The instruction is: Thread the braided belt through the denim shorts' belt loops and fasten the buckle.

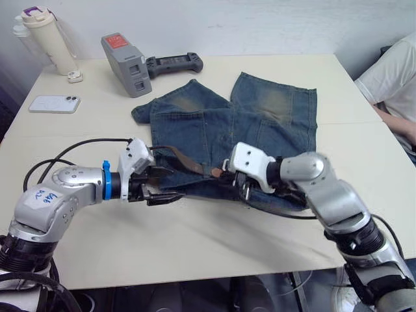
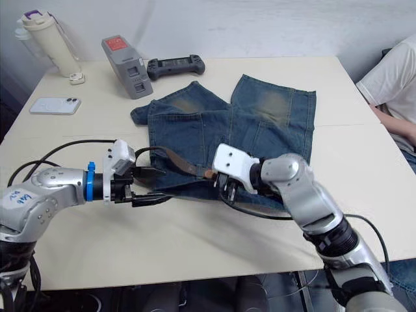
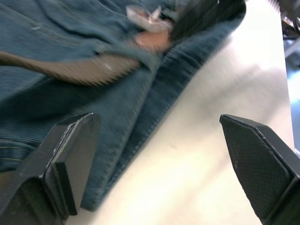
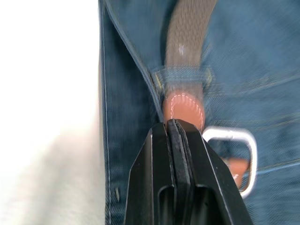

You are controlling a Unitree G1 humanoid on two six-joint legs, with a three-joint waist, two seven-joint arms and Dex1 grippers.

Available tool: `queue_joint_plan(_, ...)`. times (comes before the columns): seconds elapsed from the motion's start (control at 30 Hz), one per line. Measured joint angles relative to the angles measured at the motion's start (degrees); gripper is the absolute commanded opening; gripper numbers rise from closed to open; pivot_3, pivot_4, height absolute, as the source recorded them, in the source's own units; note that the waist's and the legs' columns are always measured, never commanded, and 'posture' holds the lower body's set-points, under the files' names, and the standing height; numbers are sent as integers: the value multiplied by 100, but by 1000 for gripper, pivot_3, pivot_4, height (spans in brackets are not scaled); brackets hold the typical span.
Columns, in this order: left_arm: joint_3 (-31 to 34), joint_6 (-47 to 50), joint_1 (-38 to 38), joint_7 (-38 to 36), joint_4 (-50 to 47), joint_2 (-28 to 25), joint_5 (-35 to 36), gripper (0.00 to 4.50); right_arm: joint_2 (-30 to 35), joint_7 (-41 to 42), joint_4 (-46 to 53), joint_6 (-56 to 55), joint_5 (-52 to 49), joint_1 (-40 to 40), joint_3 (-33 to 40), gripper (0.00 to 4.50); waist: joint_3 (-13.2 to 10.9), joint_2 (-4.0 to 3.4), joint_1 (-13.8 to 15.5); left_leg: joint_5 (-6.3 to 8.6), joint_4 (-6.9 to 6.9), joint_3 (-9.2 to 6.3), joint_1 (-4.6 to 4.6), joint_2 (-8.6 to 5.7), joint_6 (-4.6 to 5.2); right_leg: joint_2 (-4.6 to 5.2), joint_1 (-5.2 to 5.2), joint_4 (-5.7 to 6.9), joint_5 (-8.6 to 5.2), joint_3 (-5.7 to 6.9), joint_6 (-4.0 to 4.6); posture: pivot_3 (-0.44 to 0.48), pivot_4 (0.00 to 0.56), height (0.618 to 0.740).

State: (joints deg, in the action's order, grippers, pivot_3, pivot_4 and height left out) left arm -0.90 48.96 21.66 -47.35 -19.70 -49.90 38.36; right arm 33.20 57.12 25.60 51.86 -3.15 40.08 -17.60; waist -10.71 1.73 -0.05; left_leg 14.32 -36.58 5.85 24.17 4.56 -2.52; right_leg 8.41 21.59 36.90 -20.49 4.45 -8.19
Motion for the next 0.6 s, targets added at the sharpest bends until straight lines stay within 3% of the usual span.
queue_joint_plan(0.37,-51,-129,-36,140,77,559,-187,4500,469,73,231,595,-729,281,50,16,0,0,-5,2,-1,2,0,0,2,0,0,-1,0,-2,0,0,150,740)
queue_joint_plan(0.57,278,162,13,49,129,589,79,4500,621,-72,250,532,-848,273,50,16,0,0,-3,2,-1,2,0,1,2,0,1,-1,0,-2,0,0,150,740)
queue_joint_plan(0.6,314,188,34,23,136,570,89,4500,631,-112,250,473,-844,267,50,320,0,0,-3,2,-1,2,0,1,2,0,1,-1,0,-1,0,0,150,740)
